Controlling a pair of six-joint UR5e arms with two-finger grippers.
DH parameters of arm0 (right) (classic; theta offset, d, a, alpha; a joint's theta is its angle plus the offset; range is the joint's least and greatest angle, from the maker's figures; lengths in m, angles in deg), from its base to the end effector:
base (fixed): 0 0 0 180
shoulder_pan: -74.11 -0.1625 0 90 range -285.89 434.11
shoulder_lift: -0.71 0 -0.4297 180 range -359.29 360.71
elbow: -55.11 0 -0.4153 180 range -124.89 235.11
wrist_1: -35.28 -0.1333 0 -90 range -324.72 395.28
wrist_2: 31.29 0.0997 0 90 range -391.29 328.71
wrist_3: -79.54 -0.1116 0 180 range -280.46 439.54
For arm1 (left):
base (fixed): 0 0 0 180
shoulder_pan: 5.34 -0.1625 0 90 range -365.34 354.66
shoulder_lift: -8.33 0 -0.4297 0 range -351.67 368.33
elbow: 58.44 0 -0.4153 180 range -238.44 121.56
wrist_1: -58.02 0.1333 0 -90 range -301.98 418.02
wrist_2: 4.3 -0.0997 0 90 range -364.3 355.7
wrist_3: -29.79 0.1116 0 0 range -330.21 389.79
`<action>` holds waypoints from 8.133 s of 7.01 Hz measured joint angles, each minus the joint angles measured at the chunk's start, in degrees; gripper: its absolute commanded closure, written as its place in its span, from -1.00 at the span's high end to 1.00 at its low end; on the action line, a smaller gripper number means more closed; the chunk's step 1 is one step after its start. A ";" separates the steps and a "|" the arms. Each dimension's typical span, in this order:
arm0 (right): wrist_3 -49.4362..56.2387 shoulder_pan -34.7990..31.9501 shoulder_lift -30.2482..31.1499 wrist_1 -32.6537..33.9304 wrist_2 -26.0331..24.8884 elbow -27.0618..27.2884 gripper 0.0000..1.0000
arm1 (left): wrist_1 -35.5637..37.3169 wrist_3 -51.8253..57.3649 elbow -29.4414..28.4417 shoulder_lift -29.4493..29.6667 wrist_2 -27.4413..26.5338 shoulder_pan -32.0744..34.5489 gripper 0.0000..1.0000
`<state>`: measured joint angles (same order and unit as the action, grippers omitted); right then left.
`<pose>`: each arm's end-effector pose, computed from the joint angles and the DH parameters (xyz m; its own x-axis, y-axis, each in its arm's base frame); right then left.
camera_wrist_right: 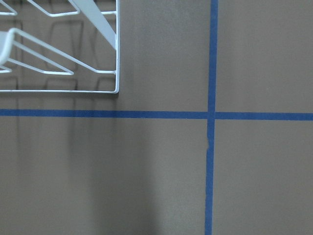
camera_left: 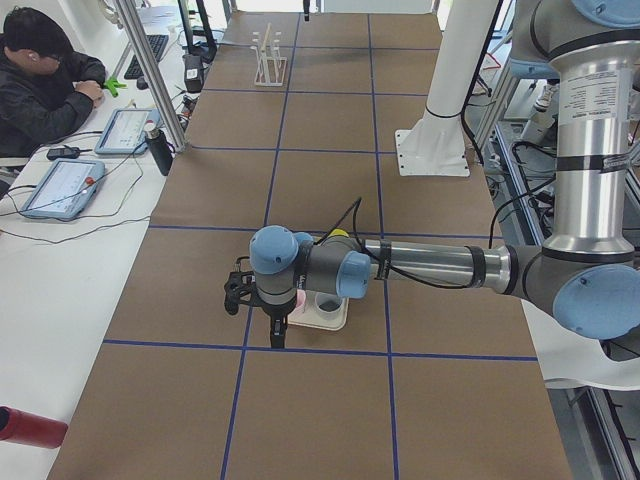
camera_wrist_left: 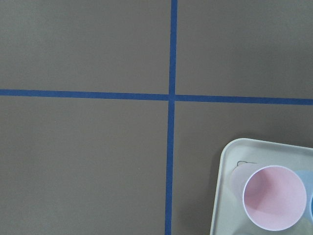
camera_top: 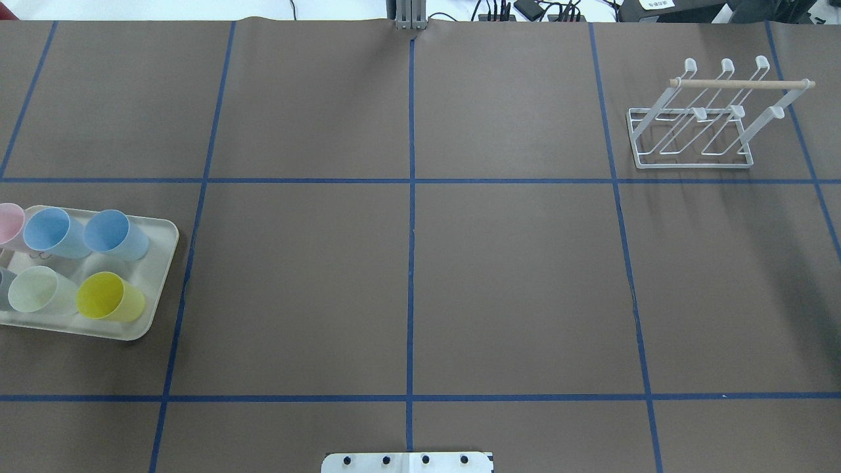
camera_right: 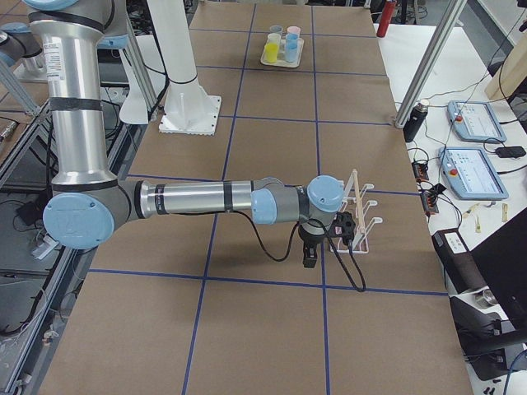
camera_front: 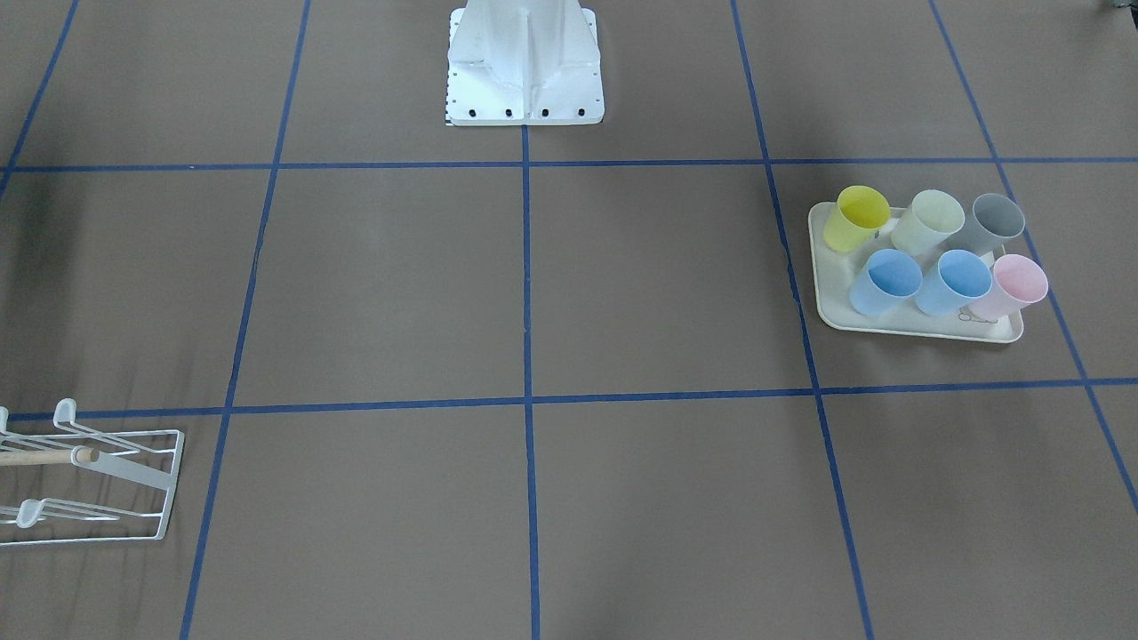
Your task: Transfer IKEA cup to right arm and place on rack
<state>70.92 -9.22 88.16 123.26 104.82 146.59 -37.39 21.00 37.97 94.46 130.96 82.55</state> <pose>-0.0103 -0.5432 0.6290 0.6894 -0.0062 0.7244 0.0123 0.9999 -0.0032 -0.0357 -0.4972 0.6368 0.6971 -0.0286 -0.7164 0.0709 0.9971 0.0292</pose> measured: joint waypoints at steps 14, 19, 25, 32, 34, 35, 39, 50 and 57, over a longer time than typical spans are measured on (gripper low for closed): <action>-2.61 4.78 -8.30 0.00 -0.27 6.53 1.00 | -24.07 0.68 -10.16 6.15 2.44 -5.69 0.99; -8.51 7.47 -10.00 -0.07 0.09 7.91 1.00 | -25.51 -3.57 -13.26 4.98 2.47 -12.18 0.99; -9.26 7.56 -11.82 0.09 0.71 8.85 1.00 | -25.30 -3.93 -13.47 4.65 2.55 -16.24 0.27; -21.36 12.41 -19.24 -0.07 0.47 10.52 1.00 | -25.18 -2.55 -12.53 2.42 2.63 -17.71 -0.80; -22.28 12.94 -21.61 -0.11 0.30 10.39 1.00 | -24.98 -2.55 -12.56 2.35 2.61 -18.00 -1.00; -22.68 13.01 -22.39 -0.54 0.14 10.44 1.00 | -24.86 -2.57 -12.53 2.26 2.43 -17.88 -1.00; -27.78 15.20 -23.27 -8.99 -4.55 9.89 1.00 | -24.55 -2.99 -9.69 2.91 -1.47 -9.38 -1.00; -85.64 40.33 -31.67 -40.86 -44.88 6.45 0.99 | -66.42 -86.41 -4.40 15.81 -12.01 -16.79 -1.00; -101.85 46.03 -38.91 -58.93 -51.54 -0.46 0.99 | -98.14 -129.07 -11.76 26.63 -40.90 -39.88 -1.00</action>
<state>-30.93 36.81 49.25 64.33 53.27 146.13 -135.53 -108.07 26.22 121.09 90.05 42.67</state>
